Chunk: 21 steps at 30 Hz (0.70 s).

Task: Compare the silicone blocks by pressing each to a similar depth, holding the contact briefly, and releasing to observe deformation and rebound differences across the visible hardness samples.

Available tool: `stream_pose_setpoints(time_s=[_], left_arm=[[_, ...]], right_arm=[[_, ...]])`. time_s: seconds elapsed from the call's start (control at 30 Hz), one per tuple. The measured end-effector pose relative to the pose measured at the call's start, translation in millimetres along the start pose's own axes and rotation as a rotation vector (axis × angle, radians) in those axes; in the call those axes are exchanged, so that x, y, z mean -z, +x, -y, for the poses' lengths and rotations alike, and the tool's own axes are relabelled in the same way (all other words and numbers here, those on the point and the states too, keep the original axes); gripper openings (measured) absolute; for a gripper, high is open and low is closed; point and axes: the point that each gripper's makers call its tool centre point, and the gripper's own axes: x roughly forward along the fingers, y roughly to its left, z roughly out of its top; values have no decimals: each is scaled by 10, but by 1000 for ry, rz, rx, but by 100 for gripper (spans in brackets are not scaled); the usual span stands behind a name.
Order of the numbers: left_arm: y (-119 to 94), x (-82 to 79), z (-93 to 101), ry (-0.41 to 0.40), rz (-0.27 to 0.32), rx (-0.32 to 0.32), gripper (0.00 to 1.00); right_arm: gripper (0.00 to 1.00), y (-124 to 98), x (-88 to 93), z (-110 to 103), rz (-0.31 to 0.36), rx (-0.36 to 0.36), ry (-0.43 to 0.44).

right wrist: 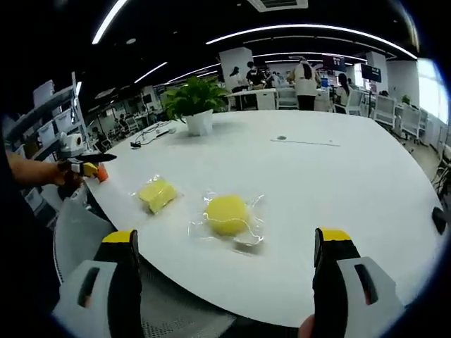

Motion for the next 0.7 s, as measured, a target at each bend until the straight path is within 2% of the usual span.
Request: stream_pose_setpoints(time_s=[0.13, 0.23, 0.3, 0.4, 0.5, 0.6, 0.7], left_arm=[[16, 17, 64, 20, 29, 1, 100], [-25, 64, 88, 26, 21, -34, 100], [-76, 57, 92, 39, 37, -62, 100], [-122, 56, 78, 21, 48, -85, 100], [-123, 56, 42, 1, 54, -107, 100], [-64, 59, 80, 20, 40, -106, 100], [42, 71, 58, 26, 39, -93, 100]], right_arm=[[97, -5, 51, 73, 13, 10, -18], [97, -50, 133, 111, 11, 13, 3], [97, -74, 142, 114, 12, 3, 1], [97, -68, 129, 105, 23, -40, -2], [97, -26, 174, 92, 13, -79, 30], [97, 1, 189, 113, -10, -80, -1], [97, 0, 146, 173, 14, -76, 22]])
